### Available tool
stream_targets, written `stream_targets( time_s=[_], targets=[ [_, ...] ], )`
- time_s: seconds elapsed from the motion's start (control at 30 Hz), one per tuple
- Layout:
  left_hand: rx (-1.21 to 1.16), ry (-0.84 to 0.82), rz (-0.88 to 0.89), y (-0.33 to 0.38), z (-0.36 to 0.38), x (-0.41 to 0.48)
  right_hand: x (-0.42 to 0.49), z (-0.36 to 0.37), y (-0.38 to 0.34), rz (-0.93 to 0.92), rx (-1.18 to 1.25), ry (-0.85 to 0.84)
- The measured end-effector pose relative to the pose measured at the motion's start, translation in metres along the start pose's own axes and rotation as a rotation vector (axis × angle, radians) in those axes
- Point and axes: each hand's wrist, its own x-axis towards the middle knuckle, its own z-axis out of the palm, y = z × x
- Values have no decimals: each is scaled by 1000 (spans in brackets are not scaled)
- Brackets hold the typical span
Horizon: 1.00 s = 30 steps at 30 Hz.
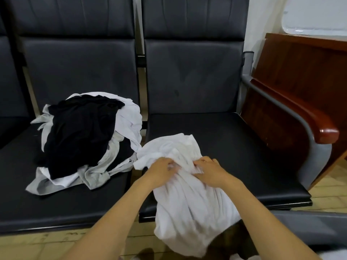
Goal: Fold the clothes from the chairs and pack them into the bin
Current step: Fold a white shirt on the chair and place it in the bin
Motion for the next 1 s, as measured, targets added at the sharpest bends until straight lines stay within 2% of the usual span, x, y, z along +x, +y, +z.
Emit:
stream_targets(
  time_s=[0.07, 0.1, 0.17, 0.27, 0.33, 0.4, 0.47, 0.57, 0.67, 0.77, 0.87, 1.0],
  targets=[
    [202, 23, -24, -14, 4, 4, 5, 7, -2, 13, -6, 52],
    [223, 64, -26, -18, 6, 5, 7, 8, -3, 26, -39, 79],
    [145, 215, -33, -22, 5, 7, 9, 8, -7, 67, -76, 169],
    [76, 448, -62, -28, -2, 4, 14, 5, 2, 140, 39, 294],
    [74, 413, -108, -33, -8, 4, 13, 3, 7, 177, 165, 298],
    [124, 284, -124, -35, -12, 4, 13, 2, 9, 195, 156, 228],
    [169, 226, -113, -34, -13, 2, 17, 0, 10, 191, 124, 201],
    [208, 258, -98, -31, -13, -4, 34, -15, 3, 172, 153, 165],
    [178, 309, -84, -33, -15, -6, 59, -36, -12, 161, 294, 126],
    [155, 371, -99, -37, -17, -6, 88, -41, -21, 164, 225, 119],
    [94, 415, -126, -37, -14, -6, 117, -33, -21, 201, 179, 187],
    [119, 330, -260, -40, -13, 1, 136, -37, -22, 177, 264, 172]
  ],
)
